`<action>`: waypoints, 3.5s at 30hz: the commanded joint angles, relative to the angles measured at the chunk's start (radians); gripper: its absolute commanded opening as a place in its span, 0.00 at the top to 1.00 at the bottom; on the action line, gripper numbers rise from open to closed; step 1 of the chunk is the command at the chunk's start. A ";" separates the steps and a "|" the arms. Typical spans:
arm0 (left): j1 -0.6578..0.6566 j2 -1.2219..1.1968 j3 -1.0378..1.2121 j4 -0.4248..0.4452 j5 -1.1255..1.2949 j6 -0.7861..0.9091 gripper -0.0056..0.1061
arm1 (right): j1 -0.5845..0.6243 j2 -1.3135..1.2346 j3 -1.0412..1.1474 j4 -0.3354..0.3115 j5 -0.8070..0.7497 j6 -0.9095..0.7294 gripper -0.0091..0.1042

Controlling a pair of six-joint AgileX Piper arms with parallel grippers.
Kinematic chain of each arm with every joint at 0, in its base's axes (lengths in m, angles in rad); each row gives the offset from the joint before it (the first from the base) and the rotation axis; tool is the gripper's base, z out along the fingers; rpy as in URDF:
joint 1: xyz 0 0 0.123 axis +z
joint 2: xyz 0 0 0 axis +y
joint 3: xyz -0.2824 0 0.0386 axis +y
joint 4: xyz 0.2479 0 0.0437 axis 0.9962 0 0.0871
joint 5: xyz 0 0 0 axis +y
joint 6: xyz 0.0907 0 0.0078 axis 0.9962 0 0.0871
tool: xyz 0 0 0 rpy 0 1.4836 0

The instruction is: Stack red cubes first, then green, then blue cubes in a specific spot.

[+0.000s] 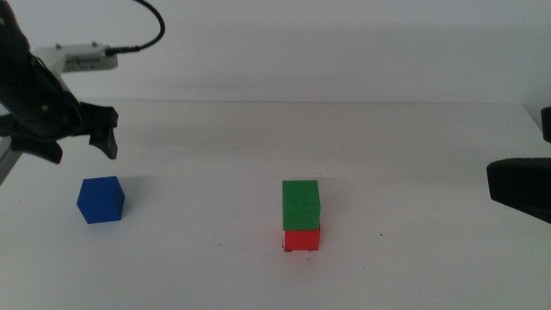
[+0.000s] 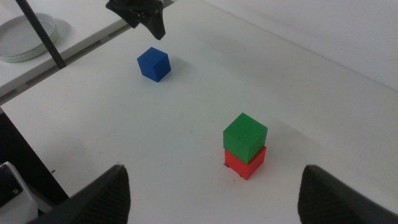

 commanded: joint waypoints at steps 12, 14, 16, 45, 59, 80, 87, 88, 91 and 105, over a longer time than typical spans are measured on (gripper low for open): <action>0.004 0.160 -0.008 0.019 -0.066 -0.058 0.11 | 0.001 -0.004 0.004 -0.003 -0.006 -0.002 0.20; 0.004 0.183 -0.008 0.019 -0.066 -0.058 0.11 | 0.001 -0.004 0.004 -0.003 -0.006 -0.002 0.20; 0.004 0.207 -0.008 0.019 -0.066 -0.058 0.11 | 0.001 -0.004 0.004 -0.003 -0.006 -0.002 0.20; -0.620 0.093 -0.350 0.215 0.202 -0.603 0.97 | 0.001 -0.004 0.004 -0.003 -0.006 -0.002 0.20; -0.815 0.141 -0.368 0.236 0.202 -0.830 0.97 | 0.001 -0.004 0.004 -0.003 -0.006 -0.002 0.20; -0.815 0.223 -0.368 0.237 0.142 -0.843 0.97 | 0.001 -0.004 0.004 -0.003 -0.006 -0.002 0.20; -0.815 0.223 -0.368 0.249 0.150 -0.813 0.40 | 0.001 -0.004 0.004 -0.003 -0.006 -0.002 0.20; -0.815 0.223 -0.368 0.251 0.150 -0.810 0.34 | 0.001 -0.004 0.004 -0.003 -0.006 -0.002 0.20; -0.813 0.223 -0.368 0.263 0.150 -0.788 0.14 | 0.001 -0.004 0.004 -0.003 -0.006 -0.002 0.20; -0.813 -0.167 -0.356 0.336 0.202 -0.602 0.11 | 0.001 -0.004 0.004 -0.003 -0.006 -0.002 0.20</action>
